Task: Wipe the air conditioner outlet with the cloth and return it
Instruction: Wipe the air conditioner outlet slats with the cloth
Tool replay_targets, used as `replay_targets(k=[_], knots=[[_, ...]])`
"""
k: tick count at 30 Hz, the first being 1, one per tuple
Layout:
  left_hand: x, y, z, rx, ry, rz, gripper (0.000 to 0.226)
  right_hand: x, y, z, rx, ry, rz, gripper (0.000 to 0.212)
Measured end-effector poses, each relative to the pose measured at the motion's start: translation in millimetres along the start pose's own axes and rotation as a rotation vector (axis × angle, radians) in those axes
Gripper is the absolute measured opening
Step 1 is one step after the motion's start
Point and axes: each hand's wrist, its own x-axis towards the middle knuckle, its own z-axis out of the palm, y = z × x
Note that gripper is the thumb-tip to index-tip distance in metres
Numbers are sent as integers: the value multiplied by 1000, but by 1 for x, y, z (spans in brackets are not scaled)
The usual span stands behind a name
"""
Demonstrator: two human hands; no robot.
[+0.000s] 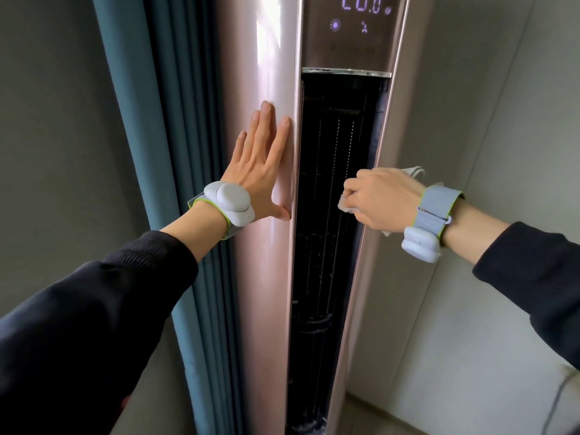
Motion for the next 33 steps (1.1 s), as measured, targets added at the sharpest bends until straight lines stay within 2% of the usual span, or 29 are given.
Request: replay_targets(k=[6,12,18,21,26,33], knots=[[-20,4,11,-2,-10,39,149,-9,-28,2,31,28,5,29],[-39,3,27,18,-50,45,153,-4,-62,9,107,156,-4,27],[-48,7,46,16,-38,14,155,7,-87,29,166,154,-39,24],[-50,9,52,14,-24,15,156,16,-98,46,123,120,-21,28],[-50,8,52,33,-36,17,156,31,-108,55,-8,115,20,4],[-50,9,53,46,-34,27,156,33,-113,66,-73,168,1,12]])
